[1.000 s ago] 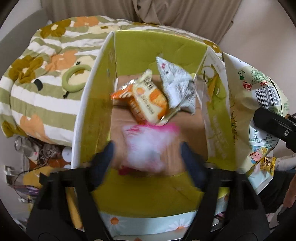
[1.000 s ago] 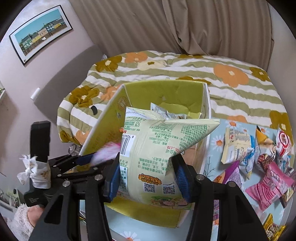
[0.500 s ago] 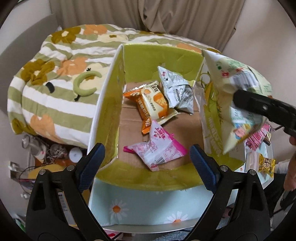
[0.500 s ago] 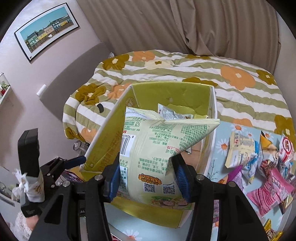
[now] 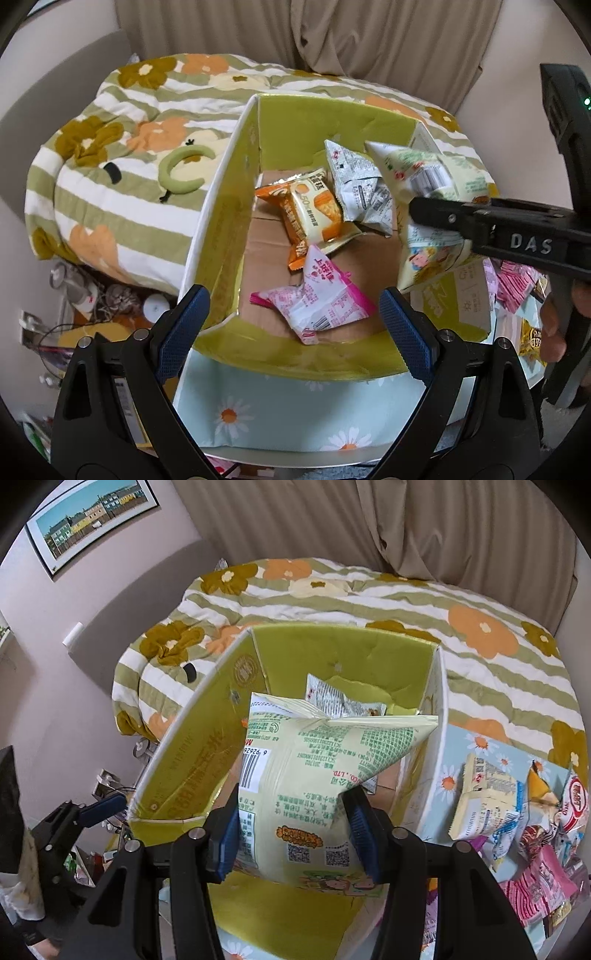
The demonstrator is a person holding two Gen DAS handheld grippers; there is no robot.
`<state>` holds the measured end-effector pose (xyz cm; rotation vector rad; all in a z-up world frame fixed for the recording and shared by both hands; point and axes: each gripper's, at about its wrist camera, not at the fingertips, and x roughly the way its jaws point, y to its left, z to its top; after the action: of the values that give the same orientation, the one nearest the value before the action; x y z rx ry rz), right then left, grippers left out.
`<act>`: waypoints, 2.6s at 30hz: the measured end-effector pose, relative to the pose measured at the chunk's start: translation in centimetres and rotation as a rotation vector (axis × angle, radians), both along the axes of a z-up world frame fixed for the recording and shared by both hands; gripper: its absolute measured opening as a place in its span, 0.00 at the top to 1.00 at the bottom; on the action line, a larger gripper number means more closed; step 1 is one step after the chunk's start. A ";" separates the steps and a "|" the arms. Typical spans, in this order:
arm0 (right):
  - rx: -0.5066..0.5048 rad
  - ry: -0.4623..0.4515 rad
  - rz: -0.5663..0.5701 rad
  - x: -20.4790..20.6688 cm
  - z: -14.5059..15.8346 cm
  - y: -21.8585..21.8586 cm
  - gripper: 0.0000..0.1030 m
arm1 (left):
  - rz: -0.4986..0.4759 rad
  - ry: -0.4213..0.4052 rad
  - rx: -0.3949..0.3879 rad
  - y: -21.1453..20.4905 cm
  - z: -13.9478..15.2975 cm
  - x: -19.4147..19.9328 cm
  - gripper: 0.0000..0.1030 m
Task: Organize snacks
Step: 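Carry both bags over the box and open both tools to drop them in, then move both tools back toward the remaining snacks on the table, then grasp the translucent pink pack with the left tool while the right tool grasps the gold Pillows bag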
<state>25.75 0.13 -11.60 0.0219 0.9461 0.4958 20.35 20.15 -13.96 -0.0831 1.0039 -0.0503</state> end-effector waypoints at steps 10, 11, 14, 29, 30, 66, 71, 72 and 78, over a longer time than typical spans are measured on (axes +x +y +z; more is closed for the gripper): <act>-0.011 -0.057 -0.036 0.2 -1.3 -0.2 0.01 | 0.005 0.024 -0.001 0.4 -0.8 0.7 0.10; -0.006 -0.060 -0.038 0.1 -1.4 -0.3 0.01 | 0.004 0.026 -0.002 0.4 -0.9 0.8 0.10; 0.001 -0.065 -0.040 -0.1 -1.4 -0.6 0.01 | 0.001 0.029 -0.002 0.3 -1.0 0.8 0.10; 0.049 -0.136 -0.106 -4.3 3.0 -2.9 0.01 | -0.039 -0.045 0.000 -0.1 2.7 -0.6 0.10; 0.053 -0.144 -0.114 -4.8 3.3 -3.1 0.01 | -0.044 -0.055 0.001 -0.3 3.1 -0.9 0.10; -0.081 -0.198 -0.173 -21.2 -0.9 -31.4 0.01 | -0.300 0.001 -0.088 -30.4 0.9 -10.3 0.10; -0.137 -0.162 -0.110 -20.9 -3.9 -33.0 0.01 | -0.326 0.066 -0.059 -33.7 -2.7 -10.4 0.10; -0.145 -0.153 -0.106 -20.7 -4.5 -33.3 0.01 | -0.339 0.076 -0.051 -34.4 -3.4 -10.2 0.10; -0.290 -0.129 -0.050 -20.1 -8.3 -33.2 0.01 | -0.405 0.143 -0.010 -37.5 -7.5 -8.5 0.10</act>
<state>5.64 -33.03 -19.95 -0.2453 0.8813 0.3062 11.87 -17.36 -21.47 0.1105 1.1508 -0.4249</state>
